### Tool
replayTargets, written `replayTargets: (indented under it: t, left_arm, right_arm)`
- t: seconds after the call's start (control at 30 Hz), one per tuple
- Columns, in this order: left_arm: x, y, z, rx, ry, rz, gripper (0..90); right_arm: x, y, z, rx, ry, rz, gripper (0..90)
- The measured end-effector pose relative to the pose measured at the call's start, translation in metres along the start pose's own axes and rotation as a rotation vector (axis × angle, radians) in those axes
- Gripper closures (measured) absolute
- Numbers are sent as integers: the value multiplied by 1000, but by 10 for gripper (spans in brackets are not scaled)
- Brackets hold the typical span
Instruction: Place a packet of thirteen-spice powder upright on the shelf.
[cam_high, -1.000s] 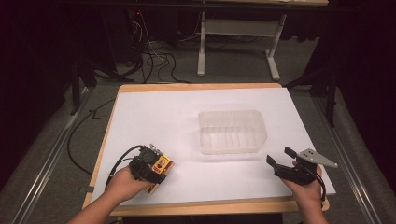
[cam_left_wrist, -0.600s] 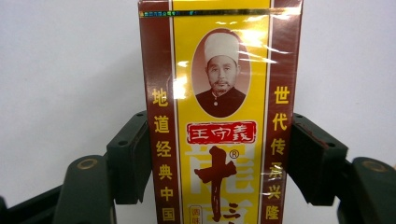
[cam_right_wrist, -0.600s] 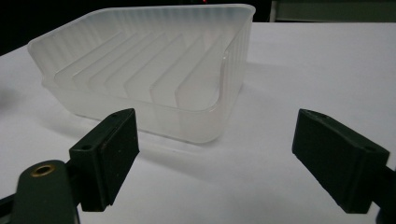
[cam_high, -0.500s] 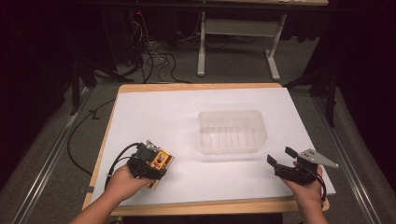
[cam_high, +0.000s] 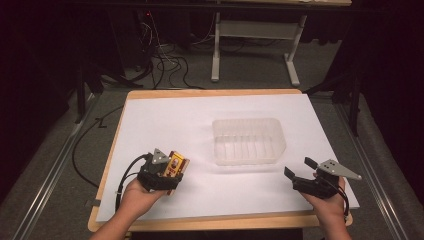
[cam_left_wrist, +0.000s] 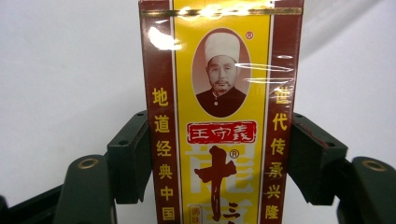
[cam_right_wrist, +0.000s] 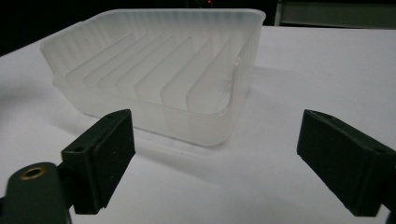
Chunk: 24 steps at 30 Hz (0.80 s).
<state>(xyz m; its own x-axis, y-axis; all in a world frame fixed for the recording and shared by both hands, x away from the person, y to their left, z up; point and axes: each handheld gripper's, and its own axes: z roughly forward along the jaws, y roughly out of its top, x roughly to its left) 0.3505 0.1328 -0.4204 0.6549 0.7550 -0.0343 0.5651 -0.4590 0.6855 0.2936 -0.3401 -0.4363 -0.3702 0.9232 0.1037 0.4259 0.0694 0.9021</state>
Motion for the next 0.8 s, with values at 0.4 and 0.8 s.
replayTargets:
  t: [0.4,0.8]
  left_arm:
    - [-16,-2,-3,-165,32,33,323]
    - [-29,10,4,-302,6,7,324]
  right_arm:
    - [7,3,-1,-18,0,-22,71]
    - [8,1,2,-28,18,-30,67]
